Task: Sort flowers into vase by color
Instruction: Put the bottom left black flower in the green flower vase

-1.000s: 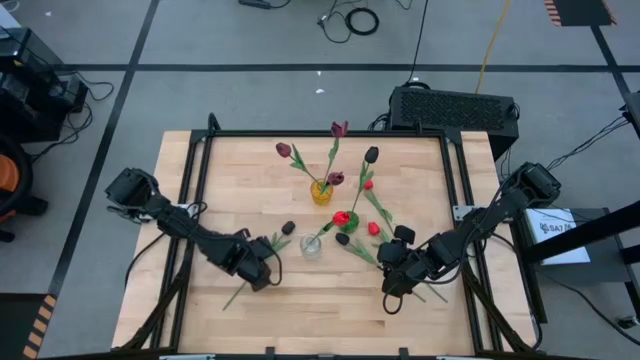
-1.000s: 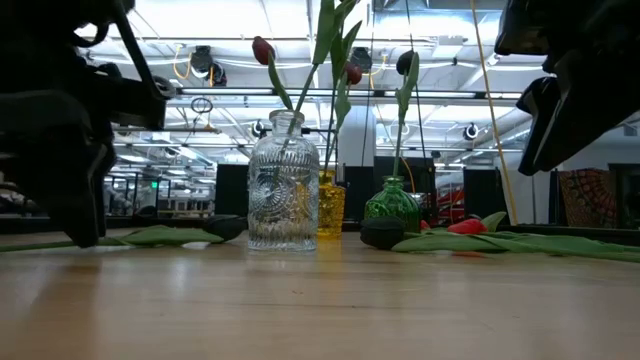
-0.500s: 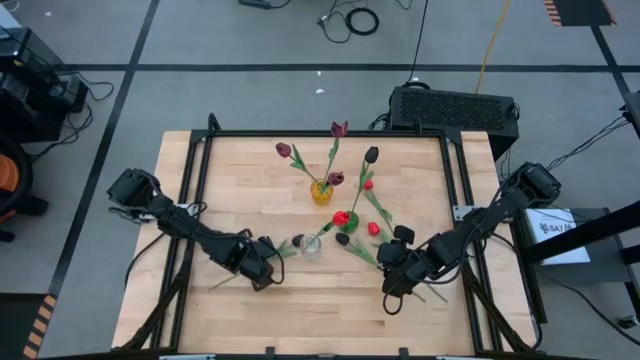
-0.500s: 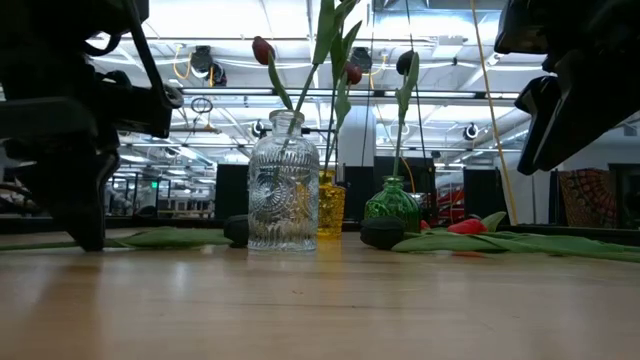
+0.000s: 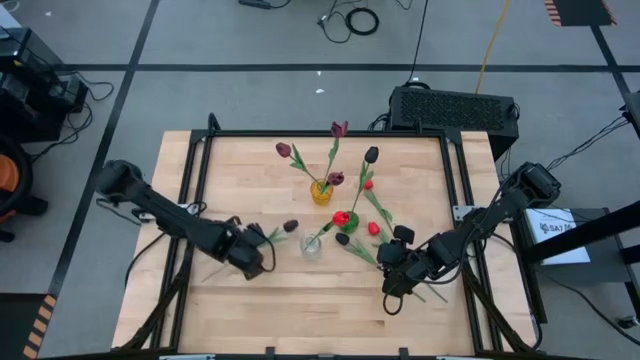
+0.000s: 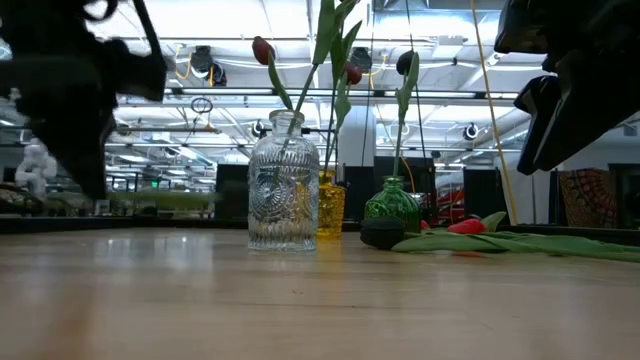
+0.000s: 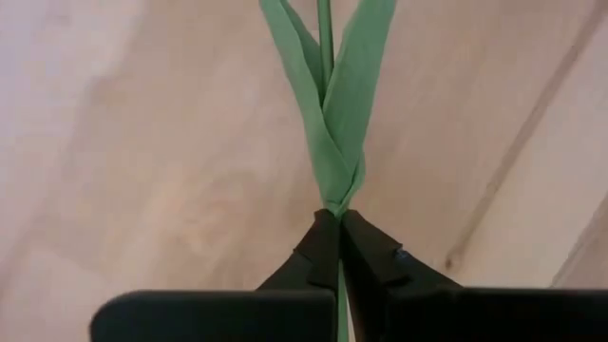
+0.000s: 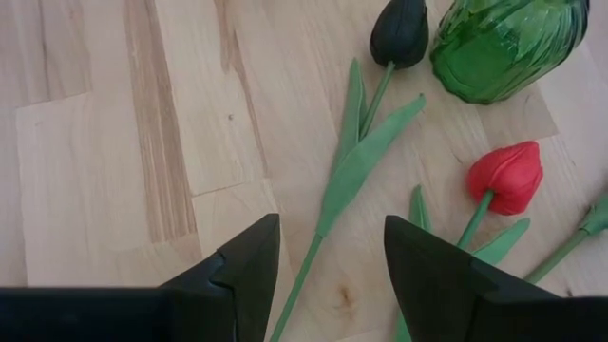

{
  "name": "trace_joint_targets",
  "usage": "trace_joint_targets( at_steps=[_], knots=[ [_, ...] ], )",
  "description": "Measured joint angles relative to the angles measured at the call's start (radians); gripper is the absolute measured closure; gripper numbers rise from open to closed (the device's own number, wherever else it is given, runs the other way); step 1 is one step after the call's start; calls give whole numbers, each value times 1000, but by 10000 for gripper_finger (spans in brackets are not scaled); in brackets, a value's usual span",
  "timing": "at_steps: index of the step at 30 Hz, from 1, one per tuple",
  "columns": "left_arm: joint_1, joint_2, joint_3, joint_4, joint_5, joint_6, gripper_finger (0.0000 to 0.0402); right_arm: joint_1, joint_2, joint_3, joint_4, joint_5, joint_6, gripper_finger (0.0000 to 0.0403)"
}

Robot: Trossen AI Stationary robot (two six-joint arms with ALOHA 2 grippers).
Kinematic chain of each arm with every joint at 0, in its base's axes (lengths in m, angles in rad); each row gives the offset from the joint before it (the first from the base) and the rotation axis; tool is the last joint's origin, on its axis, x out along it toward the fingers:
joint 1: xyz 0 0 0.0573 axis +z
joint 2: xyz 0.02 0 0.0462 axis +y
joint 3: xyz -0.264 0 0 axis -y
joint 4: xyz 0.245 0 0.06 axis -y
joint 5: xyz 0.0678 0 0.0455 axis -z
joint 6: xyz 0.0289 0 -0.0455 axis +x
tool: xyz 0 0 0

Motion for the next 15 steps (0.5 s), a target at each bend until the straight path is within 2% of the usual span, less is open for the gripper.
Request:
trace_joint_targets(
  at_steps=[8, 15],
  knots=[
    [-2, -310, 47, -166, -115, -12, 398, 0, 0, 0, 1, 7, -13, 220],
    [-3, -547, 108, -112, -207, 134, 399, 0, -18, 0, 52, 14, -60, 220]
  ],
)
